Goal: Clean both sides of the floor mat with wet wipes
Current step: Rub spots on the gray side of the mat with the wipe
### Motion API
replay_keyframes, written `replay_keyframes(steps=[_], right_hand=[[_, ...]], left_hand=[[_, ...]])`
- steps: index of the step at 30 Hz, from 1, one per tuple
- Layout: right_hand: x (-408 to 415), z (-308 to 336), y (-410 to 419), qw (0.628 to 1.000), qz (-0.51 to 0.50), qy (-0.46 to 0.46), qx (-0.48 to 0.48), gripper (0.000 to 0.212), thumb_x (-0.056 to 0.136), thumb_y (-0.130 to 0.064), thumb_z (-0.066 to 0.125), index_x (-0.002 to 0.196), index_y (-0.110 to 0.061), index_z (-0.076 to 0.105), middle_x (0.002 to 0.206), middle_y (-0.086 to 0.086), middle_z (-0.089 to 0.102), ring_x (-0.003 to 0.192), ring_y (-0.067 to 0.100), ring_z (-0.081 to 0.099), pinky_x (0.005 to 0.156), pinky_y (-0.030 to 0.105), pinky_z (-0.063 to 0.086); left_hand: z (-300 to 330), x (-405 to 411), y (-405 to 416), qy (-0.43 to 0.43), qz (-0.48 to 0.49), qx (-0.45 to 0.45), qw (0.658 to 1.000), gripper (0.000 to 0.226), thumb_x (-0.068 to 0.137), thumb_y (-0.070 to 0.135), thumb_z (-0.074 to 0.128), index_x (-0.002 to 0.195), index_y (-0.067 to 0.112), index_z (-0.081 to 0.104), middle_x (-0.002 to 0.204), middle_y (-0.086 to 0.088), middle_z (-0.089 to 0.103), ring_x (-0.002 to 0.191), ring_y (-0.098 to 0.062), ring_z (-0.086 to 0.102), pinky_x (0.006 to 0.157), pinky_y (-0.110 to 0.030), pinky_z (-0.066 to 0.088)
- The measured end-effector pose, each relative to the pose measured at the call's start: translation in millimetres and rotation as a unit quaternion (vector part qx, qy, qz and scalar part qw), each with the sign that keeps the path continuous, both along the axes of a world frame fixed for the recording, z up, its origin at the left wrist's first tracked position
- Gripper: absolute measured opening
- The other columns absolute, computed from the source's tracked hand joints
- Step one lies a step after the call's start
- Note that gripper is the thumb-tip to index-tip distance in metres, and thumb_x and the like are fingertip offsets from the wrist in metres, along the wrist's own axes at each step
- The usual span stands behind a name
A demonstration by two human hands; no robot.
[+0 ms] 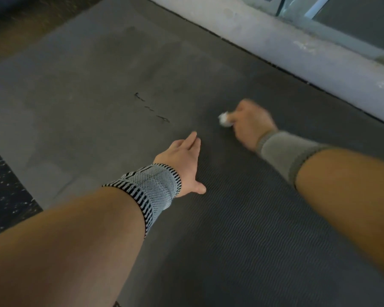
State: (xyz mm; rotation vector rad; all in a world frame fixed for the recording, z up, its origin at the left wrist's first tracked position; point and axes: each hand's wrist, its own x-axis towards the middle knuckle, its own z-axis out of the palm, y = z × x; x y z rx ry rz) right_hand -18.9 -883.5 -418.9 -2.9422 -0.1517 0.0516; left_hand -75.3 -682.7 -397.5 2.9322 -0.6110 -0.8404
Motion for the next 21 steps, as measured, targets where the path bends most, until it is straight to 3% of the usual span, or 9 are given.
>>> replay_keyframes(steps=[3, 5, 7, 8, 10, 11, 13, 18, 21], right_hand=[[5.2, -0.5, -5.6, 0.984, -0.175, -0.026, -0.005, 0.024, 0.089, -0.017, 0.055, 0.110, -0.009, 0.062, 0.115, 0.015, 0.057, 0.103, 0.029, 0.056, 0.075, 0.025, 0.036], [-19.6, -2.8, 33.9, 0.999, -0.044, -0.001, 0.029, 0.022, 0.087, -0.010, 0.050, 0.103, -0.010, 0.065, 0.106, 0.014, 0.058, 0.096, 0.032, 0.055, 0.070, 0.025, 0.033], [-56.7, -8.4, 68.5, 0.985, 0.148, 0.051, 0.075, 0.017, 0.086, -0.010, 0.052, 0.097, -0.009, 0.065, 0.097, 0.013, 0.057, 0.088, 0.031, 0.055, 0.068, 0.026, 0.032], [-56.1, -6.3, 66.6, 0.977, 0.177, 0.083, 0.080, 0.012, 0.087, -0.015, 0.055, 0.093, -0.010, 0.064, 0.093, 0.011, 0.057, 0.085, 0.029, 0.055, 0.067, 0.023, 0.032], [-30.2, 0.9, 42.0, 0.991, 0.084, 0.024, 0.105, 0.011, 0.085, -0.025, 0.063, 0.084, -0.014, 0.059, 0.089, 0.008, 0.058, 0.085, 0.026, 0.056, 0.066, 0.019, 0.036], [-19.1, 8.0, 28.2, 0.997, -0.028, 0.003, 0.072, 0.011, 0.085, -0.023, 0.065, 0.085, -0.015, 0.058, 0.094, 0.009, 0.060, 0.089, 0.027, 0.057, 0.070, 0.019, 0.037], [-17.7, 5.1, 23.2, 0.980, -0.169, -0.017, 0.108, 0.006, 0.089, -0.016, 0.061, 0.093, -0.013, 0.064, 0.106, 0.012, 0.062, 0.095, 0.028, 0.057, 0.077, 0.026, 0.041], [-82.4, -5.4, 75.3, 0.976, 0.156, 0.068, 0.134, 0.014, 0.089, -0.022, 0.052, 0.088, -0.024, 0.066, 0.089, -0.005, 0.053, 0.079, 0.017, 0.051, 0.071, 0.033, 0.041], [-48.4, 1.2, 36.7, 0.997, 0.051, 0.019, 0.050, 0.024, 0.089, -0.010, 0.050, 0.104, -0.017, 0.067, 0.102, 0.009, 0.057, 0.093, 0.029, 0.054, 0.073, 0.033, 0.041]], left_hand=[[-2.2, -4.8, 0.6, -0.012, 0.024, -0.016, 1.000, 0.124, 0.070, 0.056, 0.077, 0.154, 0.016, -0.004, 0.156, 0.014, -0.027, 0.146, -0.014, 0.010, 0.111, -0.035, 0.032], [-1.5, -8.7, 1.6, -0.009, 0.041, -0.039, 0.998, 0.123, 0.071, 0.052, 0.078, 0.154, 0.015, -0.004, 0.155, 0.012, -0.031, 0.147, -0.015, 0.012, 0.113, -0.032, 0.028], [-1.2, -14.6, 3.5, -0.007, 0.073, -0.056, 0.996, 0.122, 0.072, 0.050, 0.078, 0.154, 0.014, -0.005, 0.155, 0.008, -0.032, 0.148, -0.018, 0.007, 0.116, -0.032, 0.020], [-2.1, -19.1, 5.9, -0.017, 0.095, -0.055, 0.994, 0.122, 0.072, 0.052, 0.077, 0.154, 0.014, -0.005, 0.156, 0.007, -0.029, 0.148, -0.020, 0.003, 0.117, -0.035, 0.018], [-6.3, -30.3, 9.6, -0.050, 0.136, -0.040, 0.989, 0.117, 0.074, 0.060, 0.071, 0.154, 0.014, -0.001, 0.160, 0.003, -0.015, 0.148, -0.024, 0.000, 0.118, -0.041, 0.019], [-9.0, -37.1, 10.9, -0.060, 0.145, -0.032, 0.987, 0.112, 0.077, 0.064, 0.066, 0.154, 0.014, 0.002, 0.161, 0.000, -0.007, 0.147, -0.025, 0.002, 0.117, -0.043, 0.020], [-14.1, -45.5, 14.3, -0.075, 0.132, -0.014, 0.988, 0.100, 0.084, 0.067, 0.053, 0.154, 0.014, 0.004, 0.161, -0.002, 0.001, 0.147, -0.024, 0.004, 0.118, -0.044, 0.021], [-13.6, -41.0, 23.2, -0.020, 0.101, -0.022, 0.994, 0.101, 0.085, 0.067, 0.050, 0.155, 0.017, -0.002, 0.162, 0.001, -0.008, 0.148, -0.020, -0.006, 0.121, -0.042, 0.013], [-11.7, -35.9, 32.4, 0.020, 0.082, -0.012, 0.996, 0.112, 0.078, 0.066, 0.059, 0.154, 0.018, -0.008, 0.160, 0.006, -0.017, 0.148, -0.014, -0.011, 0.122, -0.040, 0.010]])
